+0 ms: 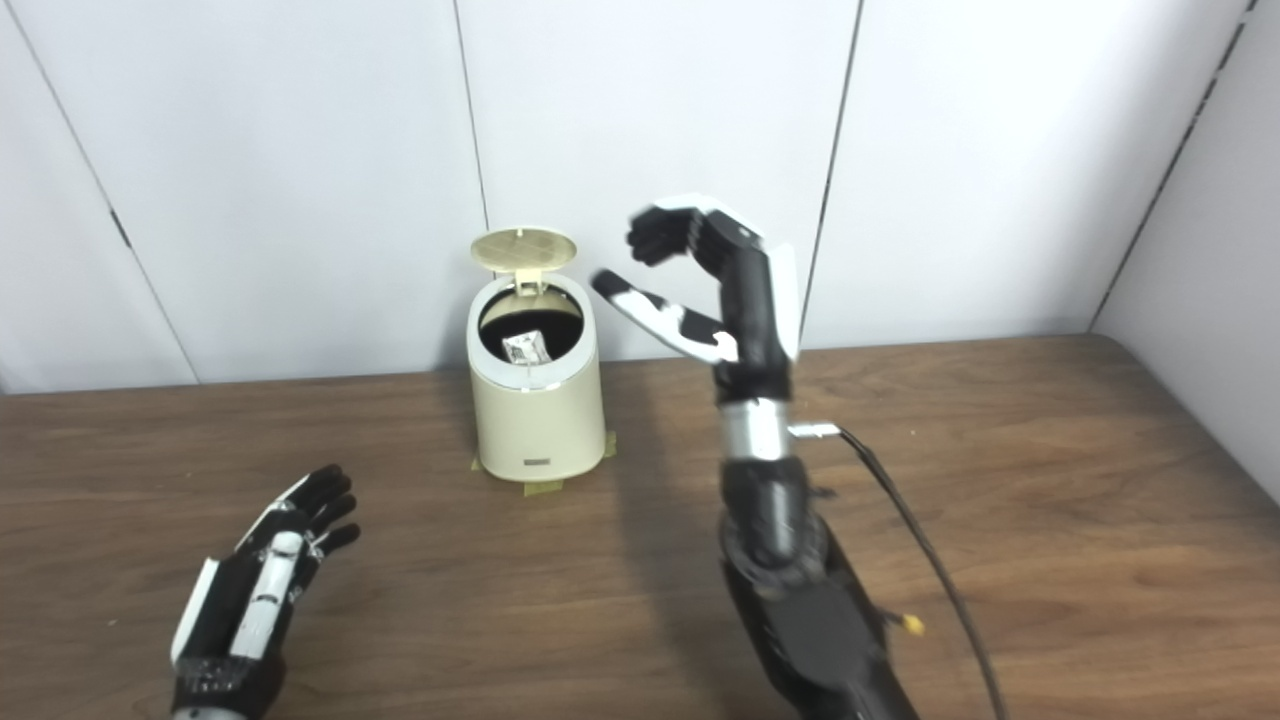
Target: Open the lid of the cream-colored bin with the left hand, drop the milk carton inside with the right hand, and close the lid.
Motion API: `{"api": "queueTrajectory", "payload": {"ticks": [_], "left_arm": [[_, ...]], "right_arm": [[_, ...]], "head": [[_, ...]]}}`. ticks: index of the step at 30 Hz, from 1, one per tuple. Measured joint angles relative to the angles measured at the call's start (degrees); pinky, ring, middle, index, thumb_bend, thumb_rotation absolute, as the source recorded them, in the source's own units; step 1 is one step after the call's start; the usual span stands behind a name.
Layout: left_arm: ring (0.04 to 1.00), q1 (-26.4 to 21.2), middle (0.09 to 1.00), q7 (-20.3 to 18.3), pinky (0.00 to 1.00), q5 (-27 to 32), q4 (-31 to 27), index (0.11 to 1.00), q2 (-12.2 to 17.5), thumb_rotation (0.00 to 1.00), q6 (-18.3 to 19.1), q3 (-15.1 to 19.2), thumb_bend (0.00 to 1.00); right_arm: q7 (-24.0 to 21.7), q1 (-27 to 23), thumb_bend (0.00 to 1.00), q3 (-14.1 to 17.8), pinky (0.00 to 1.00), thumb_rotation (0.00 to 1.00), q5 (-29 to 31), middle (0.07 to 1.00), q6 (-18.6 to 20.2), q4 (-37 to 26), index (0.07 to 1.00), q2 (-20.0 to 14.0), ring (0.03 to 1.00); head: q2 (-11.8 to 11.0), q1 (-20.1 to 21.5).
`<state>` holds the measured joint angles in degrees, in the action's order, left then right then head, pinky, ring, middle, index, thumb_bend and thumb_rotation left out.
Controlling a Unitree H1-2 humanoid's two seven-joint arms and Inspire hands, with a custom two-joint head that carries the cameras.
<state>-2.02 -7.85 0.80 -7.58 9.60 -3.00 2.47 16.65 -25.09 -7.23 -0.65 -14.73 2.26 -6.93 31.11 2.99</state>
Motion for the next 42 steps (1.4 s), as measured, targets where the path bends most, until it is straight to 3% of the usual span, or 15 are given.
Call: {"api": "queueTrajectory", "payload": {"ticks": [3,5,8,13,16,19,26,30,37,42], "left_arm": [[0.989,-4.74,0.957,-2.61,0.99,-5.26,-5.23,0.921,6.61,0.89,2.43,-1.94,0.45],[0.998,-9.33,0.972,-4.11,1.00,-6.99,-7.70,0.927,9.24,0.91,6.57,-2.60,0.52],[1.000,-15.88,0.943,-5.82,1.00,-12.37,-11.53,0.912,10.58,0.98,12.37,-5.15,0.62],[1.000,-25.43,0.934,-9.86,1.00,-19.46,-13.51,0.898,12.60,1.00,20.70,-8.36,0.80],[1.000,-30.65,0.929,-12.39,1.00,-23.07,-14.06,0.903,13.99,1.00,25.88,-9.86,0.83],[0.991,-34.43,0.938,-13.67,0.98,-25.78,-14.18,0.886,13.70,1.00,28.65,-12.33,0.83],[0.998,-43.12,0.914,-18.08,1.00,-32.11,-10.00,0.831,12.16,1.00,29.70,-17.07,0.89],[0.984,-46.76,0.901,-19.60,1.00,-34.92,-7.61,0.822,11.54,1.00,29.66,-19.88,0.92],[0.961,-48.69,0.882,-19.71,1.00,-39.85,-1.45,0.833,8.28,1.00,28.98,-24.04,0.88],[0.958,-49.23,0.872,-19.66,1.00,-43.18,1.36,0.799,7.86,1.00,28.74,-24.92,0.89]], "right_arm": [[-5.39,4.29,0.31,0.87,0.76,0.63,2.22,0.813,1.57,-2.75,0.803,-2.62,0.806],[-7.38,7.24,0.30,1.68,0.77,0.65,2.41,0.823,2.77,-3.91,0.810,-2.89,0.809],[-9.58,12.04,0.29,2.40,0.79,0.61,2.58,0.842,3.23,-5.49,0.824,-2.49,0.828],[-11.28,17.16,0.28,4.88,0.80,0.52,4.99,0.844,3.64,-5.98,0.830,-0.68,0.839],[-11.57,20.46,0.26,6.41,0.82,0.48,7.35,0.845,4.29,-7.91,0.836,1.19,0.847],[-12.30,22.55,0.24,6.65,0.82,0.48,7.79,0.846,4.83,-8.30,0.835,2.47,0.847],[-12.41,27.98,0.20,6.75,0.81,0.43,5.35,0.831,7.68,-11.67,0.824,4.15,0.833],[-12.64,29.43,0.18,6.77,0.80,0.28,4.02,0.837,7.79,-12.06,0.828,4.16,0.835],[-12.63,29.65,0.17,6.21,0.74,0.16,-1.06,0.800,7.75,-12.06,0.795,4.28,0.793],[-12.64,29.71,0.18,6.32,0.74,0.19,-1.97,0.806,7.76,-12.06,0.794,4.31,0.798]], "head": [[-0.09,-0.09],[-0.17,-0.26],[-0.18,-0.70],[0.09,-0.79],[0.09,-0.97],[0.00,-1.05],[0.00,-1.41],[0.26,-1.06],[0.18,-1.23],[0.00,-1.23]]}}
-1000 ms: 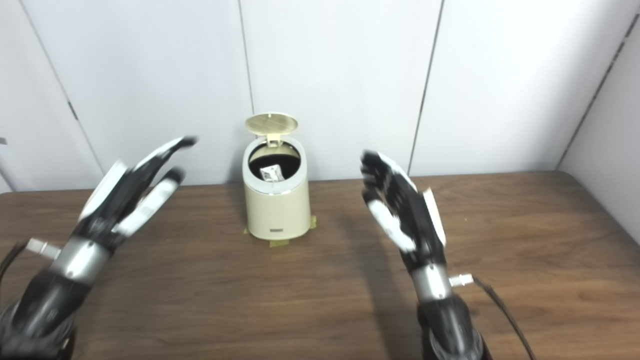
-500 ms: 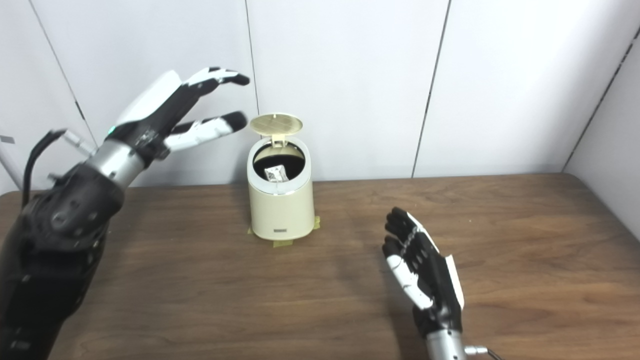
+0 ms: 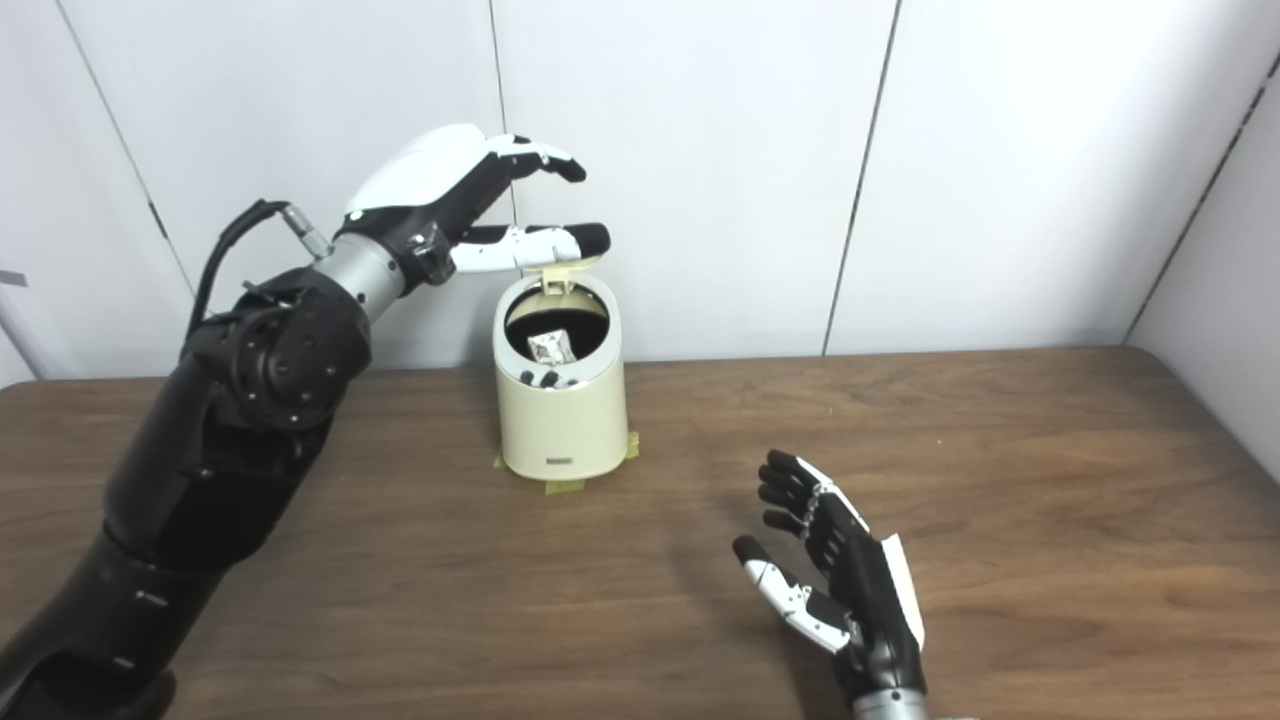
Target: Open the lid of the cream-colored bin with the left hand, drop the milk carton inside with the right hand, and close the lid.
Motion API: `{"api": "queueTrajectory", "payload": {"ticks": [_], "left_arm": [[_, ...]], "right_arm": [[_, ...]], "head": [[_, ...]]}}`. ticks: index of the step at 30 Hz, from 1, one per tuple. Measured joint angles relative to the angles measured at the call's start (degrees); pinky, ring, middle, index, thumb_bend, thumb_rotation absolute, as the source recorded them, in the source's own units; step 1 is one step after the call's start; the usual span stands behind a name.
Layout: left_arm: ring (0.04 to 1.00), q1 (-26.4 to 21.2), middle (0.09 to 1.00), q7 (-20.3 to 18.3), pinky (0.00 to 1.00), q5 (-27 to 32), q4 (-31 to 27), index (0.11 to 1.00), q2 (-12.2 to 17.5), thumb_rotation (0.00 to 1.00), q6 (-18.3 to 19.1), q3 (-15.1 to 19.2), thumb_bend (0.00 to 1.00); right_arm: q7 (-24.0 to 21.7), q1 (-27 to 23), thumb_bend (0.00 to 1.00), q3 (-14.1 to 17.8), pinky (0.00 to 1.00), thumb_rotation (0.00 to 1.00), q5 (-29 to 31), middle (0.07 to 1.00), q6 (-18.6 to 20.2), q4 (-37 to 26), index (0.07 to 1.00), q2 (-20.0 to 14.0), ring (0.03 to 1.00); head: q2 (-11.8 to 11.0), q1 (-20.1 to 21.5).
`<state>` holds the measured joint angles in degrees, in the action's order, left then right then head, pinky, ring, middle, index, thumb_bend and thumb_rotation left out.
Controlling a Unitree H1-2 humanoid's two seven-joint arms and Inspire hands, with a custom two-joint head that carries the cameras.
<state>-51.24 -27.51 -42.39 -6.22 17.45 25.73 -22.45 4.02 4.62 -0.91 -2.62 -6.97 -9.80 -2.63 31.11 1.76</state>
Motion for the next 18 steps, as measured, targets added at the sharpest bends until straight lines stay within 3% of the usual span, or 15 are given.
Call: {"api": "queueTrajectory", "payload": {"ticks": [6,14,18], "left_arm": [[0.955,-1.80,0.869,-0.46,1.00,-3.38,4.42,0.778,-0.41,1.00,0.22,-1.56,0.93],[0.951,-2.21,0.864,-1.67,1.00,-3.55,7.54,0.790,-1.55,1.00,0.22,-1.91,0.89],[0.965,-2.20,0.897,-1.80,1.00,-3.63,8.55,0.786,-1.50,1.00,0.23,-1.84,0.93]], "right_arm": [[-1.05,0.16,0.21,-0.53,0.75,0.30,-0.39,0.804,-0.15,0.27,0.784,0.04,0.803],[-1.97,0.23,0.21,-0.87,0.75,0.29,0.70,0.810,0.10,0.17,0.786,0.39,0.810],[-2.06,0.30,0.20,-1.28,0.74,0.31,0.36,0.814,1.16,0.06,0.794,0.46,0.809]], "head": [[0.09,0.09],[-0.17,0.17],[-0.26,0.26]]}}
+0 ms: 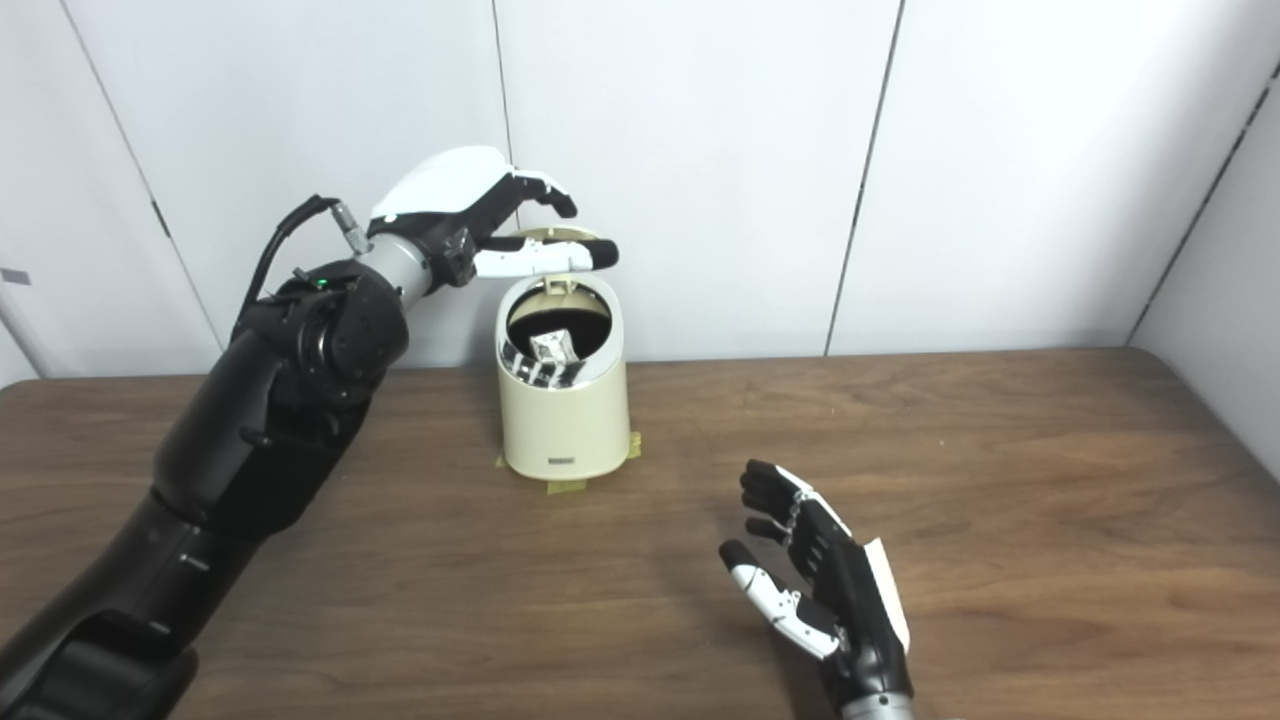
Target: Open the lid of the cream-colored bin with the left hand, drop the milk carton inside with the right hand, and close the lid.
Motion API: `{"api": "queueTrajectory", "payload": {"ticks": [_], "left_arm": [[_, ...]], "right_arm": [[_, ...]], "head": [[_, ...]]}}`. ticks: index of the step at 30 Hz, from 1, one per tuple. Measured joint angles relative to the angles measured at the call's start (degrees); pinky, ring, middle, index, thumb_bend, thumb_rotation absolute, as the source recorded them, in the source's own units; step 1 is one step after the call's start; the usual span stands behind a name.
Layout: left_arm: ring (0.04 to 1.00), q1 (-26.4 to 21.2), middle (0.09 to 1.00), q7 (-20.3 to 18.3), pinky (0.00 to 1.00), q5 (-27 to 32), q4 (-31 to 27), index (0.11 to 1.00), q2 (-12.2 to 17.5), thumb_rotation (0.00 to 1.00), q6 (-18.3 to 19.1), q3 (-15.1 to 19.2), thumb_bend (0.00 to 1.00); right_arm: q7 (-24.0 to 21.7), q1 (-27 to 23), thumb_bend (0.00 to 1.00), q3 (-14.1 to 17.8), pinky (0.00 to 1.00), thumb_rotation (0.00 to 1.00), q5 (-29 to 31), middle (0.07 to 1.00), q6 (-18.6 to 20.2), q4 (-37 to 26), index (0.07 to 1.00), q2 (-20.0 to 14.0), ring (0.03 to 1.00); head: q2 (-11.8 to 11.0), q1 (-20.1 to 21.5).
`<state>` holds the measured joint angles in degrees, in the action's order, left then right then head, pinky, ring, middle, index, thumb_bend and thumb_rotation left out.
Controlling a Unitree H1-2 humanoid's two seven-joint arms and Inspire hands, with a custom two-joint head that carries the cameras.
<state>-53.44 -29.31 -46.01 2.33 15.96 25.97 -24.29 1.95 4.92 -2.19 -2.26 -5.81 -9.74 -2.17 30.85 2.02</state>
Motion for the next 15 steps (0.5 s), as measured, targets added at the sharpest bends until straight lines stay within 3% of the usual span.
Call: {"api": "queueTrajectory", "payload": {"ticks": [4,10,13,15], "left_arm": [[0.977,0.00,0.894,-1.03,1.00,-1.31,0.16,0.799,0.03,1.00,0.06,-0.87,0.95],[0.979,0.00,0.821,-3.34,1.00,-3.38,0.37,0.690,0.08,1.00,0.28,-2.25,0.98],[0.990,0.12,0.888,-4.53,1.00,-3.74,0.32,0.797,0.07,1.00,0.29,-2.37,0.99],[0.992,0.55,0.903,-4.74,1.00,-4.05,0.04,0.824,0.07,1.00,0.31,-2.26,0.99]], "right_arm": [[0.03,-0.01,0.21,-0.32,0.74,0.33,-1.30,0.810,0.81,-0.14,0.791,0.06,0.805],[0.03,0.01,0.20,-0.34,0.75,0.31,-1.43,0.808,1.28,-0.82,0.792,0.13,0.802],[0.01,0.01,0.21,-0.32,0.75,0.31,-1.21,0.806,1.42,-0.92,0.791,0.15,0.804],[-0.03,0.02,0.20,-0.32,0.76,0.29,-0.87,0.807,1.87,-0.93,0.792,0.18,0.805]], "head": [[-0.09,0.18],[-0.44,0.26],[-0.53,0.35],[-0.53,0.35]]}}
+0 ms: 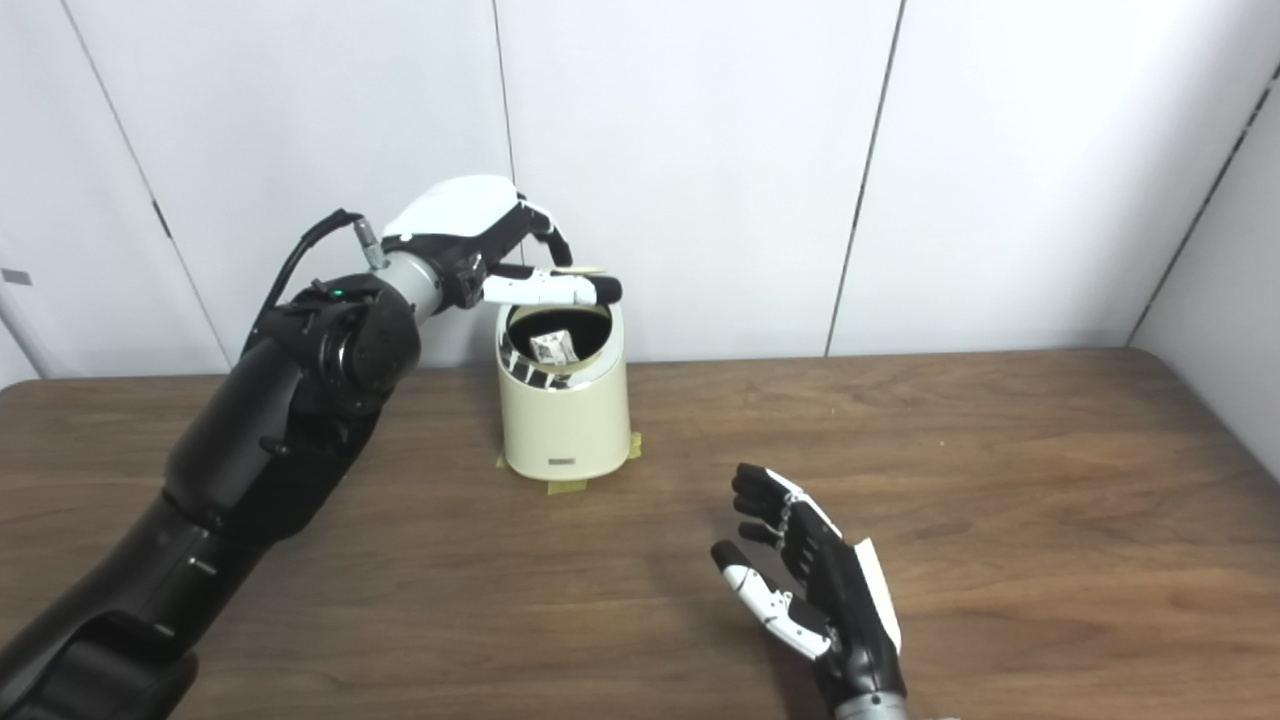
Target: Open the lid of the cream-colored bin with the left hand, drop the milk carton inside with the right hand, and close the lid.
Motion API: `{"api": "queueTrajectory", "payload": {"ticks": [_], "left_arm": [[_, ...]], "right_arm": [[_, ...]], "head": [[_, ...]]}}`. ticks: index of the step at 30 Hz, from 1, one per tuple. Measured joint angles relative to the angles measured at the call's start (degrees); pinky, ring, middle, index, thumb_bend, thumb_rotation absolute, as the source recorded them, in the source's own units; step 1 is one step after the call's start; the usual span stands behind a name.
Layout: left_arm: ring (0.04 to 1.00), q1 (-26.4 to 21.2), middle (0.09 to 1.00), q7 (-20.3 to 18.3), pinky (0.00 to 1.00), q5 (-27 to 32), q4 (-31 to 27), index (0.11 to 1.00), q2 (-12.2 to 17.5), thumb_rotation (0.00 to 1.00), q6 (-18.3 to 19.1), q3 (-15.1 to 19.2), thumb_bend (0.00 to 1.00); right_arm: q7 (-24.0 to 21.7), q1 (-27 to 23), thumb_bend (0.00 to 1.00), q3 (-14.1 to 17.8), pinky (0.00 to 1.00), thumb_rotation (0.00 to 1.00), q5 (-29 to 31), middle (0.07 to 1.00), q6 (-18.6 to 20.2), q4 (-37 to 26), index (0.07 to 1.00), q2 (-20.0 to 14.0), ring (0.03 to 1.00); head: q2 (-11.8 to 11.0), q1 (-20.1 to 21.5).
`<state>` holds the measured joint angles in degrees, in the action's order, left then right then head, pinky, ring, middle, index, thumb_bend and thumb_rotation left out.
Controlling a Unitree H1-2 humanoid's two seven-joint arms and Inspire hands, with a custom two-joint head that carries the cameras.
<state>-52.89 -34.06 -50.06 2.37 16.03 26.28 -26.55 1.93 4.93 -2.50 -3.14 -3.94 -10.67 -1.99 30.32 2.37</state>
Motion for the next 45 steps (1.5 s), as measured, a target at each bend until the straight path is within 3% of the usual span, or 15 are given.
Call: {"api": "queueTrajectory", "payload": {"ticks": [6,13,20,34,45], "left_arm": [[0.974,2.97,0.860,-0.50,1.00,-0.25,-2.68,0.825,0.00,1.00,0.00,0.32,0.98],[0.956,4.29,0.842,-2.90,1.00,0.07,-8.03,0.823,0.29,1.00,-0.11,0.70,1.00],[0.944,7.48,0.832,-4.62,1.00,0.13,-12.37,0.808,0.17,1.00,-0.15,0.74,0.99],[0.945,11.85,0.843,-4.93,1.00,0.69,-12.89,0.814,-0.04,1.00,-0.26,0.96,0.96],[0.956,14.50,0.853,-4.86,1.00,2.19,-12.79,0.830,-0.29,1.00,-0.24,1.93,0.99]], "right_arm": [[-0.13,0.01,0.20,0.07,0.76,0.31,0.35,0.809,0.31,0.00,0.795,0.00,0.809],[-0.23,0.07,0.18,0.72,0.77,0.22,3.80,0.819,1.13,-0.40,0.798,0.50,0.816],[-0.23,0.17,0.18,0.75,0.81,0.28,5.11,0.830,1.87,-1.87,0.810,0.94,0.838],[-0.26,0.52,0.20,0.86,0.83,0.38,7.24,0.829,5.39,-5.20,0.810,0.97,0.846],[-0.23,0.76,0.20,0.84,0.83,0.37,7.28,0.824,8.31,-6.71,0.811,0.97,0.844]], "head": [[0.09,0.00],[0.18,-0.09],[1.14,0.26],[2.81,0.88],[3.25,1.32]]}}
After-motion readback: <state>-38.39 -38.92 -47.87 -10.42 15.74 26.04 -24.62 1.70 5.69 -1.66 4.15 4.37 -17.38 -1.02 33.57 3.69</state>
